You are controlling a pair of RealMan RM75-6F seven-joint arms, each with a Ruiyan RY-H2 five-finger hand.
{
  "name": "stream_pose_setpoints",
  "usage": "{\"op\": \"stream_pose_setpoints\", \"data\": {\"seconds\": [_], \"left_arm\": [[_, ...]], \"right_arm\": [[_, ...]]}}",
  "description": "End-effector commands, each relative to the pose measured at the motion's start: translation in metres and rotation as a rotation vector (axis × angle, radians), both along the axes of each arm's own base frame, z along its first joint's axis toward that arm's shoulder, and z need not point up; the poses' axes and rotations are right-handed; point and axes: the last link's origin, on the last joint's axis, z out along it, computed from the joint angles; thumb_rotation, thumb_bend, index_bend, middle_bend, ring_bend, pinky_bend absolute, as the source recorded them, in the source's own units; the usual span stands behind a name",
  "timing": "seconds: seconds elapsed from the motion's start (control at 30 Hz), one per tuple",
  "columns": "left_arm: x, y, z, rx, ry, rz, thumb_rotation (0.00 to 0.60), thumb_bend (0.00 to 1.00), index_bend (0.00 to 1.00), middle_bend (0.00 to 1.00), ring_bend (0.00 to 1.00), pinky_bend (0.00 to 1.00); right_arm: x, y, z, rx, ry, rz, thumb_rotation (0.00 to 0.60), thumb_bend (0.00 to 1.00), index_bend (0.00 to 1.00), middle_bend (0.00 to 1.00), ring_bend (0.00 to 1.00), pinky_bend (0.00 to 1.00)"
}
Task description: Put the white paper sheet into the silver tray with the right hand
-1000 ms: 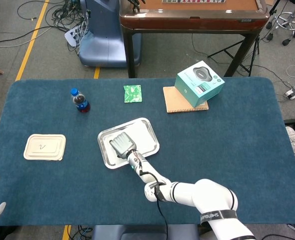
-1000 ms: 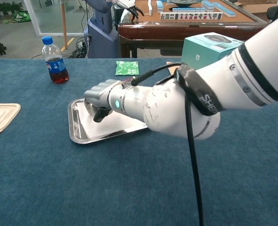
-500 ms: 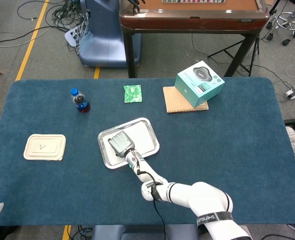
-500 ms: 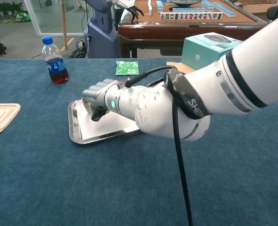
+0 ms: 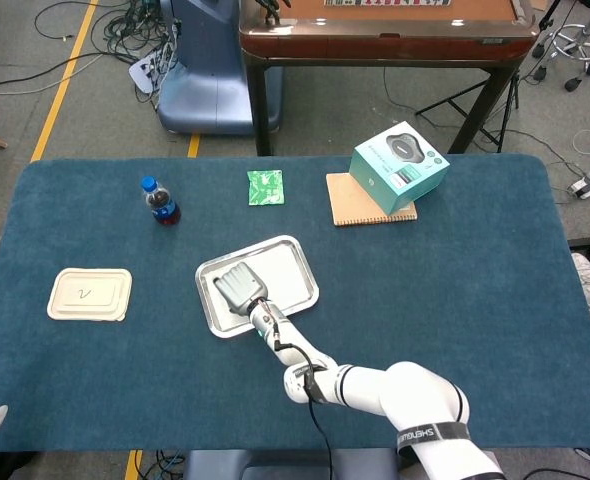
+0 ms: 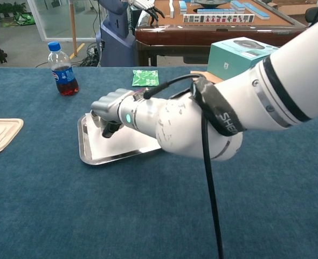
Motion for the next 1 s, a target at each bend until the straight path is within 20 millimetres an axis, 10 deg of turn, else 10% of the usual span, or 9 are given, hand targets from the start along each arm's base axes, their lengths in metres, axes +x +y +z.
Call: {"op": "stream_pose_setpoints", "data": {"seconds": [0.03,0.43,1.0], "left_arm": [[0.0,0.0,0.0,0.002,0.0,0.0,0.6,0.21,0.23,0.12,0.14,0.09],[0.006,0.003,0.003,0.012,0.005,-0.024,0.6,0.21,0.23,0.12,0.14,0.09],[0.014,0.024,-0.004,-0.003,0.009,-0.055,0.6,0.21,0.23,0.12,0.14,0.09]], "right_arm": [[0.0,0.001,0.003,-0.001,-0.002,0.012,0.392,1.0,0.26,1.0,1.0,1.0],[-0.018,0.01,0.054,-0.069,-0.063,0.079,0.392,1.0,0.24,1.0,1.0,1.0],[-0.124,0.023,0.178,-0.368,-0.145,0.018,0.391,0.91,0.24,0.78,0.72,0.99]]}}
